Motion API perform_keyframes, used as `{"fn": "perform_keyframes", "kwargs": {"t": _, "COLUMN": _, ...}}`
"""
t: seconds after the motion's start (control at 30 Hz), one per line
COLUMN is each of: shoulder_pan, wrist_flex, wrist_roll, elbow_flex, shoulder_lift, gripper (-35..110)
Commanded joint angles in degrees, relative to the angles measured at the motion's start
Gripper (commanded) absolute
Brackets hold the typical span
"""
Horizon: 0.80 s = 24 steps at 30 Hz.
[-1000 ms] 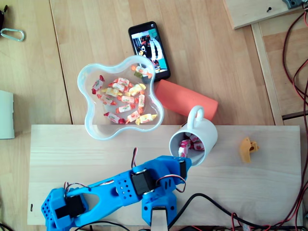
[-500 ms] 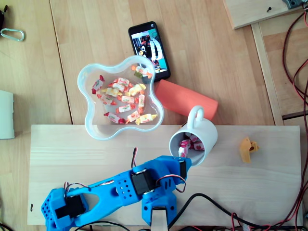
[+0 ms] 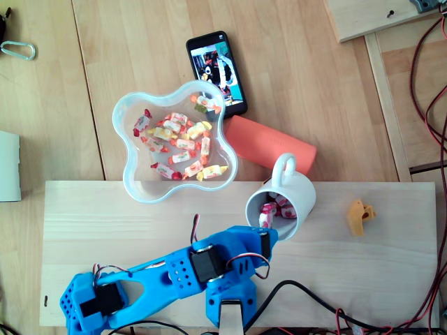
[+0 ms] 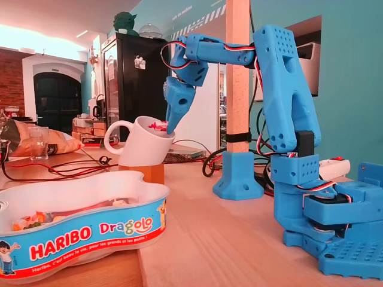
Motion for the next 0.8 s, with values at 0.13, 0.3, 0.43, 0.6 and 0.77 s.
{"fn": "perform_keyframes", "kwargs": {"t": 0.13, "shoulder_pan": 1.05, "wrist_flex": 0.26, "wrist_roll": -0.09, "elbow_flex": -2.02, "shoulder_lift": 2.11, "gripper": 9}}
{"fn": "perform_keyframes", "kwargs": {"t": 0.3, "shoulder_pan": 0.97, "wrist_flex": 0.26, "wrist_roll": -0.09, "elbow_flex": -1.93, "shoulder_lift": 2.11, "gripper": 11}}
{"fn": "perform_keyframes", "kwargs": {"t": 0.43, "shoulder_pan": 0.97, "wrist_flex": 0.26, "wrist_roll": -0.09, "elbow_flex": -1.93, "shoulder_lift": 2.11, "gripper": 11}}
{"fn": "perform_keyframes", "kwargs": {"t": 0.6, "shoulder_pan": 0.97, "wrist_flex": 0.26, "wrist_roll": -0.09, "elbow_flex": -1.85, "shoulder_lift": 2.11, "gripper": 11}}
{"fn": "perform_keyframes", "kwargs": {"t": 0.77, "shoulder_pan": 0.97, "wrist_flex": 0.26, "wrist_roll": -0.09, "elbow_flex": -2.81, "shoulder_lift": 2.29, "gripper": 11}}
